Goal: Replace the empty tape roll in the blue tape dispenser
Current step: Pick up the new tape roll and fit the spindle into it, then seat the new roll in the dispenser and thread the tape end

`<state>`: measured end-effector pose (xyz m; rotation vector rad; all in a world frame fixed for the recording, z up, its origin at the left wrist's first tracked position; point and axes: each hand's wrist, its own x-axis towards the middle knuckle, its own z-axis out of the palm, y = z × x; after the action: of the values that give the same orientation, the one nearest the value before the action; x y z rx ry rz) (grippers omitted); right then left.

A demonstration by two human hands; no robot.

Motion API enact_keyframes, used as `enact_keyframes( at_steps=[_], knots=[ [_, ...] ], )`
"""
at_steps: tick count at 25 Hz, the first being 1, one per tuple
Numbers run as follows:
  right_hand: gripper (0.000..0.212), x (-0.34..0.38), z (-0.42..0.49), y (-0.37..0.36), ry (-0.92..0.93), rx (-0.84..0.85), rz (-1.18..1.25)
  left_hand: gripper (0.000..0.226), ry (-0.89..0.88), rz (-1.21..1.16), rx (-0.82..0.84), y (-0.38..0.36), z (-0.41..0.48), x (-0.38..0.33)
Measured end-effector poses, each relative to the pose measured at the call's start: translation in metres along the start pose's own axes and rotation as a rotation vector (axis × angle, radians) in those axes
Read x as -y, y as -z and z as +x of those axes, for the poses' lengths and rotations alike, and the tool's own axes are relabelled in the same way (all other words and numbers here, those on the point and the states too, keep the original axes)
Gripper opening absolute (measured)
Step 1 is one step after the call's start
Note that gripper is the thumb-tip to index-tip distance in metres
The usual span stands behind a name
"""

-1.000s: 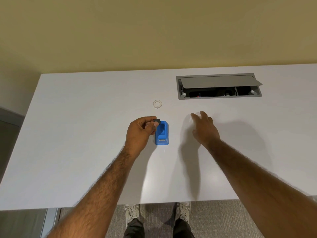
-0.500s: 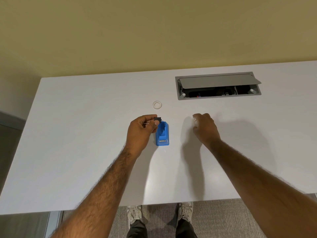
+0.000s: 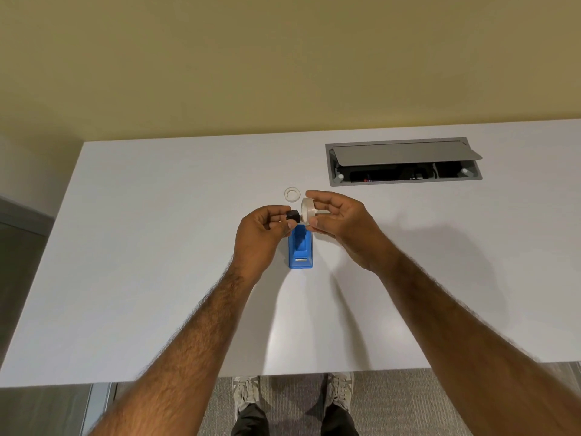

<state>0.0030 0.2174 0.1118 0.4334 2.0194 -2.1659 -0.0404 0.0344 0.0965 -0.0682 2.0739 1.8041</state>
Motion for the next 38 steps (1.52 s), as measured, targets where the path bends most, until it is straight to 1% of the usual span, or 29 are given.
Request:
enact_keyframes(
  at_steps=[4, 8, 16, 22, 28, 33, 38],
  knots=[
    [0.044, 0.002, -0.001, -0.003, -0.003, 0.037, 0.041, 0.025, -0.028, -0.014, 0.012, 0.002, -0.003, -0.008],
    [0.044, 0.003, 0.0, -0.004, 0.004, 0.055, 0.04, 0.022, -0.051, -0.024, 0.02, 0.002, -0.004, -0.009],
    [0.047, 0.001, 0.002, -0.005, 0.015, 0.05, 0.0, 0.024, -0.057, -0.067, -0.025, -0.001, -0.006, -0.012],
    [0.047, -0.002, 0.001, -0.004, 0.015, 0.05, -0.017, 0.025, -0.098, 0.027, 0.017, -0.003, -0.004, -0.011],
    [0.047, 0.001, 0.001, -0.003, 0.002, 0.046, -0.003, 0.026, -0.082, 0.02, -0.007, -0.007, -0.003, -0.011],
    [0.047, -0.001, 0.004, -0.005, -0.002, 0.029, -0.007, 0.025, -0.053, -0.022, 0.025, -0.005, -0.001, -0.008],
    [0.047, -0.003, 0.006, -0.009, -0.006, 0.036, -0.006, 0.023, -0.052, -0.022, 0.005, -0.001, 0.002, -0.007]
  ],
)
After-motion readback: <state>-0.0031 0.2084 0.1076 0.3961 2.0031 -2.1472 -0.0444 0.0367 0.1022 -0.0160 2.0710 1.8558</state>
